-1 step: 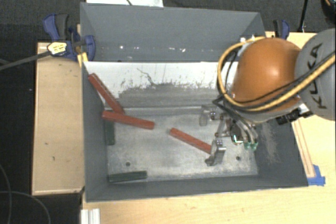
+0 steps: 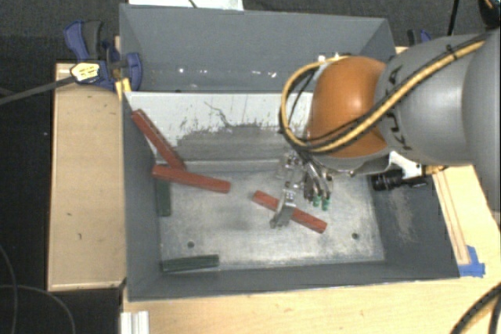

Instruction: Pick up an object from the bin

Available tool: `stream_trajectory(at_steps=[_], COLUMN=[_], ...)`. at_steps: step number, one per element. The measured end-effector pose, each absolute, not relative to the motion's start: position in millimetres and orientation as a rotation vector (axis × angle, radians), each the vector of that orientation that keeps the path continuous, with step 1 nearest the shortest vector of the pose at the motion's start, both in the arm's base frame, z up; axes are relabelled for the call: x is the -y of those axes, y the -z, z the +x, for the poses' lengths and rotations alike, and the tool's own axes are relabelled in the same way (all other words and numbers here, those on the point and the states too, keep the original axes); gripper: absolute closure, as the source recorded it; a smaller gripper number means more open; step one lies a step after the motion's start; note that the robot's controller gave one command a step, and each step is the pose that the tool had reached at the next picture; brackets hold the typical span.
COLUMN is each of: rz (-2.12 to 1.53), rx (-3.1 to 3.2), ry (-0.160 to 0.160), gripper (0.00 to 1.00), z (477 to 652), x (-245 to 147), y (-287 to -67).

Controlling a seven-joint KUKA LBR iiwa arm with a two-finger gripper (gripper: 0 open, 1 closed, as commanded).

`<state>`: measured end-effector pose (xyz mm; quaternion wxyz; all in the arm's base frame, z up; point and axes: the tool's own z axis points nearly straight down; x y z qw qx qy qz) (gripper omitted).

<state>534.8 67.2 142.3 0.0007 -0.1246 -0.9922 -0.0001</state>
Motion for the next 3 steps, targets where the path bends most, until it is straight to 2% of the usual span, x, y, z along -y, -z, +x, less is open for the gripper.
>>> stream_trajectory(at_steps=[1,2,3], rz=[-0.565,-0.564,-0.628], rx=[3.085,3.092,3.086], ry=[-0.003,0.001,0.006], gripper=[0.0,1.0,1.0], z=[536.8,538.4,514.6], x=[-29.0,-31.3,-62.0], y=[-66.7,-70.5,-207.7])
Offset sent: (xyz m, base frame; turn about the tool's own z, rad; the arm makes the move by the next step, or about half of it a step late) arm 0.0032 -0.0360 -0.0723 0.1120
